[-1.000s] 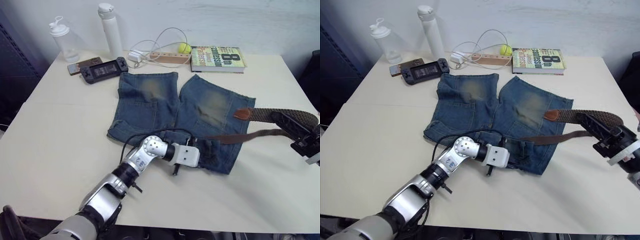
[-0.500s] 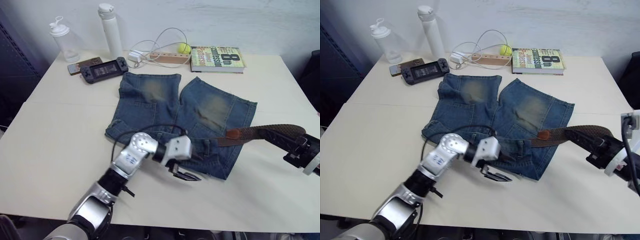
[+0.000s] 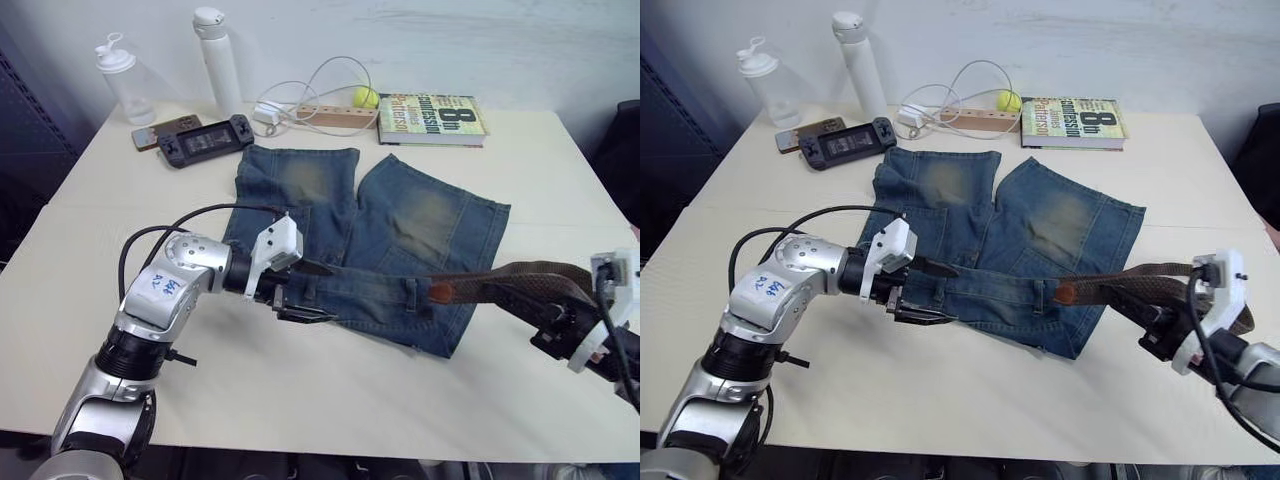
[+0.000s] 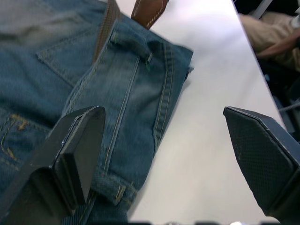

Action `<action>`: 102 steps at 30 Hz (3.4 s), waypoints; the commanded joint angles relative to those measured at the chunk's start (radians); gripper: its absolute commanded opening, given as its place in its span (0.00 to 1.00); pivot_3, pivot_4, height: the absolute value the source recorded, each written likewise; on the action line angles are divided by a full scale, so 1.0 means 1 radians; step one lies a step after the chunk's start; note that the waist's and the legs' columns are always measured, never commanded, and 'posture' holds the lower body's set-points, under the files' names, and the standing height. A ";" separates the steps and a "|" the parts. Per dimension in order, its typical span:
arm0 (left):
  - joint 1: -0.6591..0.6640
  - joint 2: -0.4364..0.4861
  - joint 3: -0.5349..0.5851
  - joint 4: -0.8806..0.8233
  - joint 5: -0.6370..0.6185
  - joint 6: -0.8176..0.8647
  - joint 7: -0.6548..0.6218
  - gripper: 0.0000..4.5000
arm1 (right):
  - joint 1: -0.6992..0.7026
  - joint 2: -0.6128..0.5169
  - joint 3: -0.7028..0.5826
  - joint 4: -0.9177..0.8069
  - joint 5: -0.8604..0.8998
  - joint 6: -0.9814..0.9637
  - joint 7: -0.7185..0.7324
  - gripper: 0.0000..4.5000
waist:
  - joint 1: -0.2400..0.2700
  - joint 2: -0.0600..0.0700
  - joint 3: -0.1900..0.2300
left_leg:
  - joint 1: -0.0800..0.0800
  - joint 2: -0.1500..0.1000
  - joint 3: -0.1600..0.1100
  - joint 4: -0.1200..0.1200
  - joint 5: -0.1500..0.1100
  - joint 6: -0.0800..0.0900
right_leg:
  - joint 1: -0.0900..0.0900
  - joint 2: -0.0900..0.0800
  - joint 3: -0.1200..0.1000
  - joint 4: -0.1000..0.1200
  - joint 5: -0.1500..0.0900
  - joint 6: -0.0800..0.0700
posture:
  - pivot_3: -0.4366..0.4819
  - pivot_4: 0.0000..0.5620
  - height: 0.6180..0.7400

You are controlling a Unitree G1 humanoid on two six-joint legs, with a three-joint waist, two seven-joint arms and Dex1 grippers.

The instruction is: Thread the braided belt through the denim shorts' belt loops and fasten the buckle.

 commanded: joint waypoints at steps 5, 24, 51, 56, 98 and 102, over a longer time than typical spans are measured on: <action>0.026 0.009 0.015 -0.066 -0.018 0.009 0.050 0.98 | -0.088 0.084 0.116 0.058 -0.144 -0.025 0.110 0.00 | -0.001 0.000 0.000 | 0.000 0.000 0.000 0.000 0.000 0.000 | 0.000 0.000 0.000 0.001 0.000 0.000 | 0.48 0.27 0.74; 0.088 0.030 -0.008 -0.130 -0.025 0.030 0.109 0.98 | -0.350 0.273 0.317 0.389 -0.345 0.046 0.371 0.00 | -0.007 0.001 0.000 | 0.001 0.000 0.000 0.000 0.000 -0.001 | -0.001 -0.001 0.000 0.003 0.000 -0.002 | 0.48 0.27 0.74; 0.114 0.032 -0.004 -0.163 -0.003 0.034 0.211 0.98 | -0.507 0.324 0.491 0.401 -0.688 0.143 0.421 0.00 | -0.021 0.001 0.000 | 0.001 0.000 0.000 -0.001 0.000 -0.002 | -0.002 -0.001 0.000 0.004 0.000 -0.003 | 0.48 0.27 0.74; 0.128 0.054 -0.006 -0.172 0.000 0.031 0.214 0.98 | -0.535 0.408 0.524 0.440 -0.774 0.095 0.417 0.00 | -0.034 -0.001 -0.002 | 0.003 0.000 0.000 -0.002 0.000 -0.003 | -0.002 0.000 0.000 0.005 0.000 -0.003 | 0.48 0.27 0.74; 0.026 0.058 -0.009 -0.038 0.032 -0.111 0.167 1.00 | -0.472 0.097 0.632 -0.124 -0.890 0.091 0.763 0.99 | -0.026 -0.001 0.000 | 0.001 0.000 -0.001 -0.002 -0.001 -0.003 | -0.003 0.000 -0.001 0.004 0.000 -0.005 | 0.48 0.27 0.74; 0.035 0.086 -0.018 -0.041 0.050 -0.140 0.133 1.00 | -0.481 0.068 0.714 -0.152 -1.058 -0.054 0.802 0.99 | -0.026 -0.001 0.000 | 0.001 0.000 -0.001 -0.002 0.000 -0.005 | -0.003 0.000 -0.001 0.004 0.000 -0.005 | 0.48 0.27 0.74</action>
